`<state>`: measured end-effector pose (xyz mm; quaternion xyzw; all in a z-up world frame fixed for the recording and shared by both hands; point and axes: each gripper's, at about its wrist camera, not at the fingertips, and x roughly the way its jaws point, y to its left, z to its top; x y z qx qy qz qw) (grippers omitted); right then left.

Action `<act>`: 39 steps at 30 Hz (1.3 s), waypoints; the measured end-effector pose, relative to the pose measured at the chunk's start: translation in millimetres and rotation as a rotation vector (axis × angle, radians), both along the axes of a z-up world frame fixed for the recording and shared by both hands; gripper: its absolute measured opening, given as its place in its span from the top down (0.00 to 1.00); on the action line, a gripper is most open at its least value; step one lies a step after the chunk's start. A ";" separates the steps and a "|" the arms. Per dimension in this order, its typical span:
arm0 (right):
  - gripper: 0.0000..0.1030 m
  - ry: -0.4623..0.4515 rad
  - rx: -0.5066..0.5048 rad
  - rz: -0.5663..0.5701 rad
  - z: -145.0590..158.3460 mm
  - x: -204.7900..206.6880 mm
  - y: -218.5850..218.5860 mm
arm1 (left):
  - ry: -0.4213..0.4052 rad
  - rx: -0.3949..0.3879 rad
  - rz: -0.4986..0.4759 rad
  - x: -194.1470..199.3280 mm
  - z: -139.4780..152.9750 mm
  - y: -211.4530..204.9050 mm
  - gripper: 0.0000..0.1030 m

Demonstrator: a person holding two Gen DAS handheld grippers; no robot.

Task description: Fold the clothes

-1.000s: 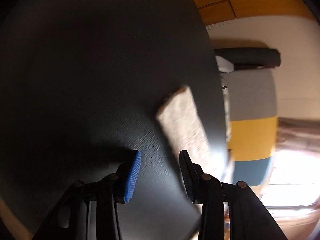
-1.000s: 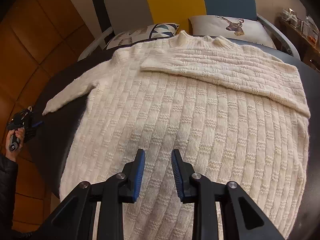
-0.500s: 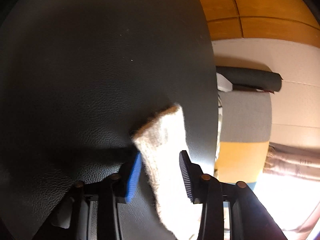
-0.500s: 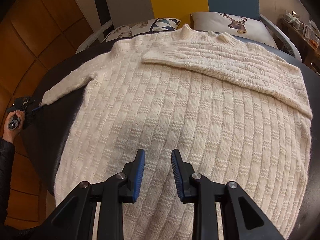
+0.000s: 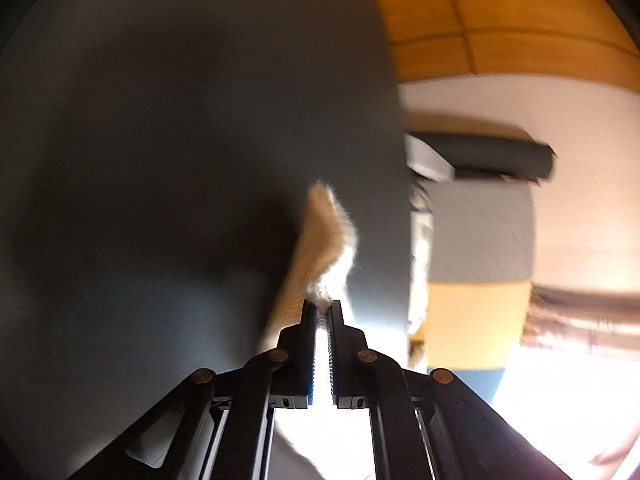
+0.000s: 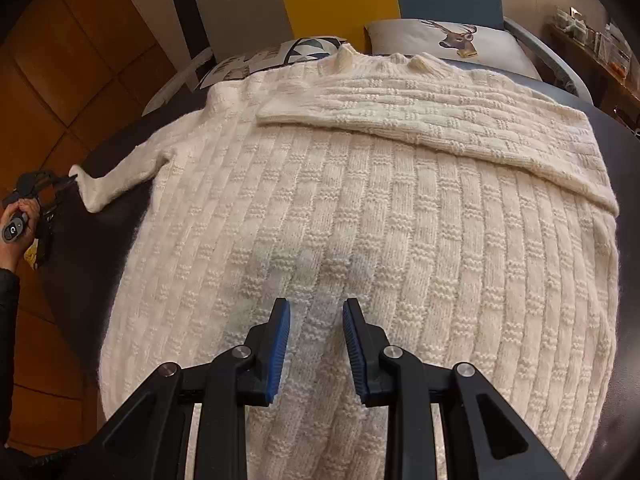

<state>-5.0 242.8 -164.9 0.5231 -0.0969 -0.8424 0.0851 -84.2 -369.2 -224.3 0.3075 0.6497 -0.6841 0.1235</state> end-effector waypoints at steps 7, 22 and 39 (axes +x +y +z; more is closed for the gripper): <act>0.73 0.012 -0.031 -0.030 -1.0 8.0 20.1 | 0.133 -0.061 -0.222 -69.9 62.3 117.8 0.95; 0.73 0.030 -0.114 -0.142 -6.2 23.5 83.1 | 0.112 -0.147 -0.682 -153.3 87.4 381.5 0.95; 0.73 0.061 -0.380 -0.236 -7.4 -12.5 119.9 | 0.033 -0.212 -1.051 -110.3 29.7 507.9 0.88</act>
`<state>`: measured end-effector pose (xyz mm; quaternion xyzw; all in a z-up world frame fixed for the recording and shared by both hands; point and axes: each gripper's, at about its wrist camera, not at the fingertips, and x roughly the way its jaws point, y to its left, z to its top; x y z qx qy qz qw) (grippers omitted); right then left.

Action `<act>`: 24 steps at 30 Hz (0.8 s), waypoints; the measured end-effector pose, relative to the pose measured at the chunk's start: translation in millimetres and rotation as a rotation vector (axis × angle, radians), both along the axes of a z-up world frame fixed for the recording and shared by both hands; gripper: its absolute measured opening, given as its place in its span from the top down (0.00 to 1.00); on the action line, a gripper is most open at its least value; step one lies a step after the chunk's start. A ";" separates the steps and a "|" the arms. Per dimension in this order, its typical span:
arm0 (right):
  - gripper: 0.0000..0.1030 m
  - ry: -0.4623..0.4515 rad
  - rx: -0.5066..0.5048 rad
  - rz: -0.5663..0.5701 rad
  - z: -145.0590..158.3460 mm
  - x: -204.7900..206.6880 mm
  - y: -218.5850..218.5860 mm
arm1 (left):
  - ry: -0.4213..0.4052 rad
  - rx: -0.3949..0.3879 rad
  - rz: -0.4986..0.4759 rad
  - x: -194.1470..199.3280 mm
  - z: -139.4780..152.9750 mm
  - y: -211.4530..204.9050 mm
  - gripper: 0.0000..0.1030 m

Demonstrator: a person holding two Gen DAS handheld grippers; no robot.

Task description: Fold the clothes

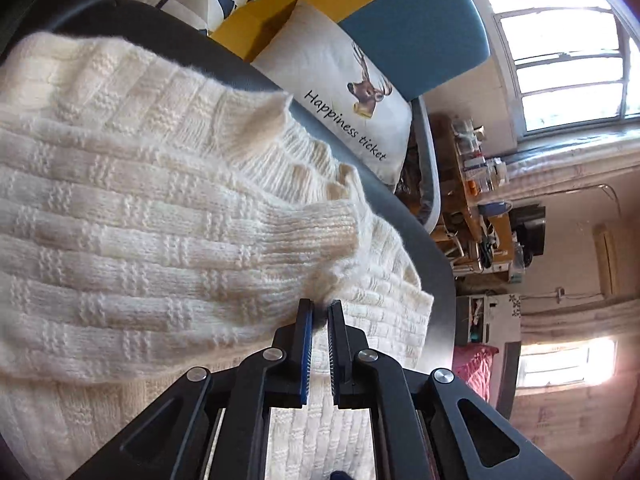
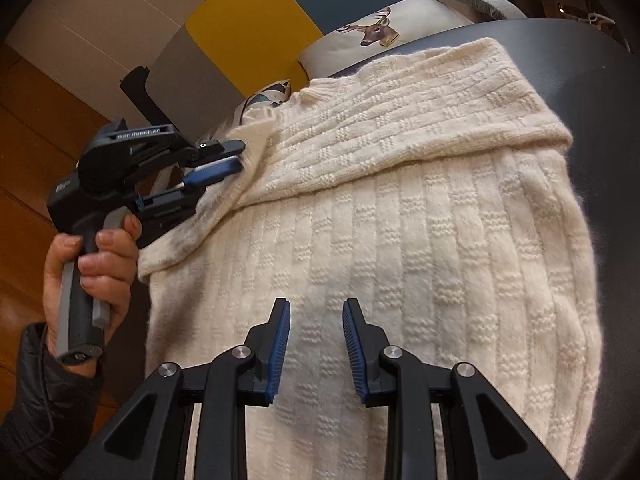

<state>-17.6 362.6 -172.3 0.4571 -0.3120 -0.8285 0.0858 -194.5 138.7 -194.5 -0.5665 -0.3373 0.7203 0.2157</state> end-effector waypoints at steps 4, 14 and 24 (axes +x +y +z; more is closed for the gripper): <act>0.73 0.039 -0.189 -0.025 3.2 -35.1 3.9 | 0.032 0.007 -0.024 4.2 12.4 -8.5 0.56; 0.72 -0.027 -0.502 -0.235 -35.6 -109.6 9.5 | 0.030 0.230 0.180 54.9 22.4 -134.4 0.54; 0.94 -0.079 -0.389 -0.200 -45.1 -144.4 -26.5 | -0.060 0.316 0.399 80.2 -28.6 -235.8 0.54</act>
